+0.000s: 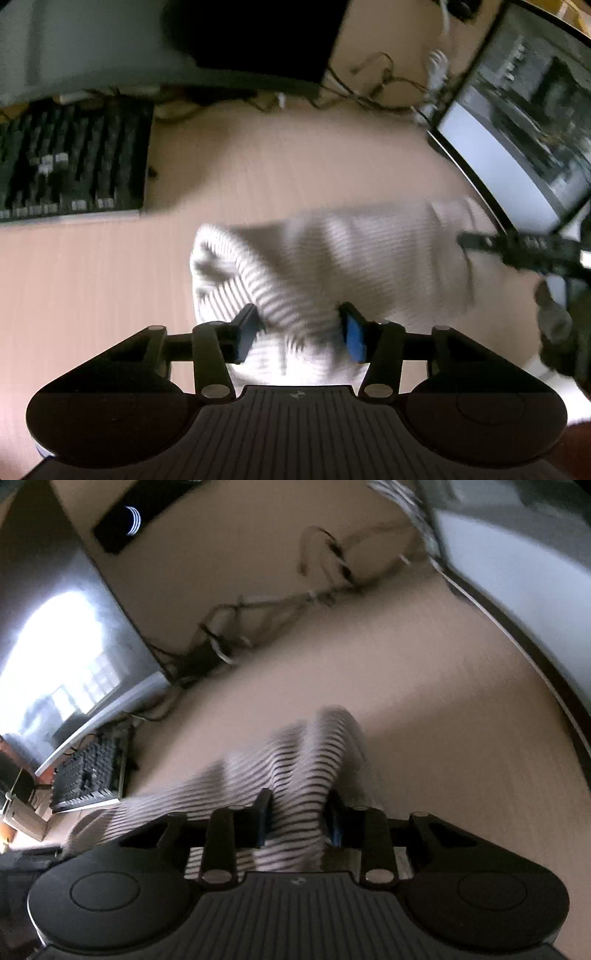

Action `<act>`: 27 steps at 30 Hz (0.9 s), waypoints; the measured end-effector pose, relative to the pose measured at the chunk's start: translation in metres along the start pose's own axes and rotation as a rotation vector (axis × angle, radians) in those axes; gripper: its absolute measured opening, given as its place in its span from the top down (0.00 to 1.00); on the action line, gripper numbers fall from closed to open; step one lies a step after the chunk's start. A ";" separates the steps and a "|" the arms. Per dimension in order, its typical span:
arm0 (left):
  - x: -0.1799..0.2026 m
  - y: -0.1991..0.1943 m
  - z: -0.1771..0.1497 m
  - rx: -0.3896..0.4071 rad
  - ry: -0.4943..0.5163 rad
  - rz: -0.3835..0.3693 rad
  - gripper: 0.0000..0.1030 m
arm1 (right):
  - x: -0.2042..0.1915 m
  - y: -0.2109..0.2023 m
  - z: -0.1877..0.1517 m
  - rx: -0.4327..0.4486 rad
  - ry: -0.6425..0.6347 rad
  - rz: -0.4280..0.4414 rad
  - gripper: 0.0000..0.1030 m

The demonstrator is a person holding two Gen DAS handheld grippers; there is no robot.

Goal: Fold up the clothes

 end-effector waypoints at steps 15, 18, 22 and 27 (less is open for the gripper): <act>0.034 0.020 0.015 0.039 0.062 0.036 0.26 | -0.004 -0.006 -0.015 0.080 -0.063 -0.092 0.65; 0.031 0.023 0.007 0.035 0.043 0.028 0.24 | -0.003 -0.010 -0.017 0.082 -0.083 -0.094 0.61; 0.031 0.026 0.007 0.028 0.048 0.024 0.21 | -0.023 -0.023 -0.012 0.142 -0.217 -0.144 0.60; 0.041 0.026 -0.002 0.024 0.110 0.038 0.09 | -0.063 -0.044 0.003 0.237 -0.291 -0.052 0.49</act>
Point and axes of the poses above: each gripper's, at about its wrist camera, not at the fingertips, and y roughly the way its jaws point, x to its right, z to its top, the point moved 9 cm from there along y, roughly the way its jaws point, and after that the axes turned 4 degrees about y, right-handed, at the moved point
